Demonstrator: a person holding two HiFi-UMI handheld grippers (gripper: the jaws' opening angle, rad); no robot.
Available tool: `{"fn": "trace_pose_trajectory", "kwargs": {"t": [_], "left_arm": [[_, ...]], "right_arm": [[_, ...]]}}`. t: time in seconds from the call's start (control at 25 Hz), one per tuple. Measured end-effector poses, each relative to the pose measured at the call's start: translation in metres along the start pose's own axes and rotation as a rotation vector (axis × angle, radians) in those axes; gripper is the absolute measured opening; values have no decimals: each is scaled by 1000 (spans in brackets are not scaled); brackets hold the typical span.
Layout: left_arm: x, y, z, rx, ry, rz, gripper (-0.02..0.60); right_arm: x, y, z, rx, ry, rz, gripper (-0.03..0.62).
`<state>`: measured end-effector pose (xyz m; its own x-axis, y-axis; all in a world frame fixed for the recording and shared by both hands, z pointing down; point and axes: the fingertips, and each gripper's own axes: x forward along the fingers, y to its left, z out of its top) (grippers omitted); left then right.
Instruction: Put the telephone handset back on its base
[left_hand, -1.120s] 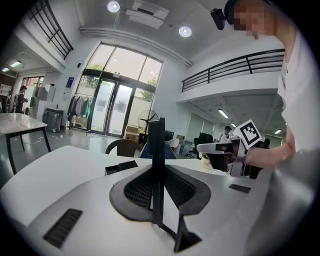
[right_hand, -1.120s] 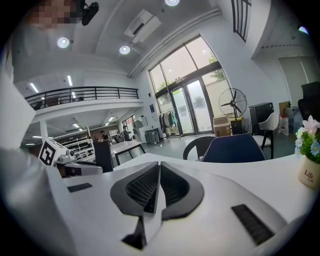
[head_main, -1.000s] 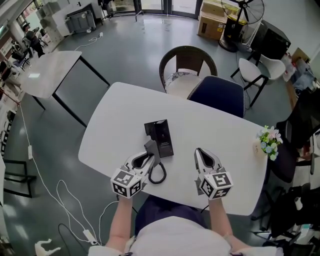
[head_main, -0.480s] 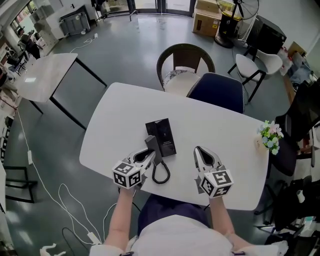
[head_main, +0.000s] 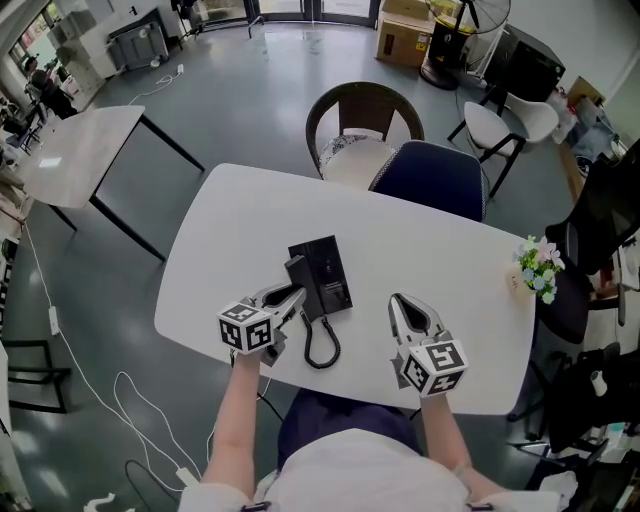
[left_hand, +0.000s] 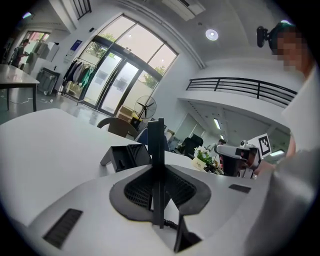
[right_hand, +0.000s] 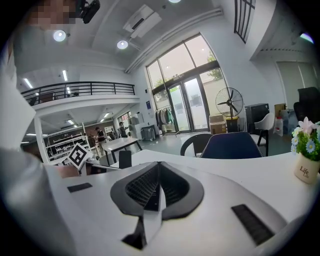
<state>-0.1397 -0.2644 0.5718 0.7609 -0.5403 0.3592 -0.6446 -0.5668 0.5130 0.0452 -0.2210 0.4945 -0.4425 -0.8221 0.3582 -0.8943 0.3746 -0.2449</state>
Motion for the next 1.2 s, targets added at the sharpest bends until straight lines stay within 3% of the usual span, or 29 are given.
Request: {"fn": "trace_pose_trajectory", "kwargs": {"t": [0.32, 0.64, 0.8, 1.2], "left_arm": [[12, 14, -7, -31, 103, -45, 80], [23, 31, -14, -213, 73, -106, 80], [29, 42, -18, -286, 97, -145, 80], [44, 55, -24, -367, 169, -165, 87]], "right_arm": [[4, 1, -1, -8, 17, -17, 38], [5, -6, -5, -12, 40, -47, 38], [6, -12, -7, -11, 51, -58, 38], [10, -14, -12, -1, 65, -64, 38]]}}
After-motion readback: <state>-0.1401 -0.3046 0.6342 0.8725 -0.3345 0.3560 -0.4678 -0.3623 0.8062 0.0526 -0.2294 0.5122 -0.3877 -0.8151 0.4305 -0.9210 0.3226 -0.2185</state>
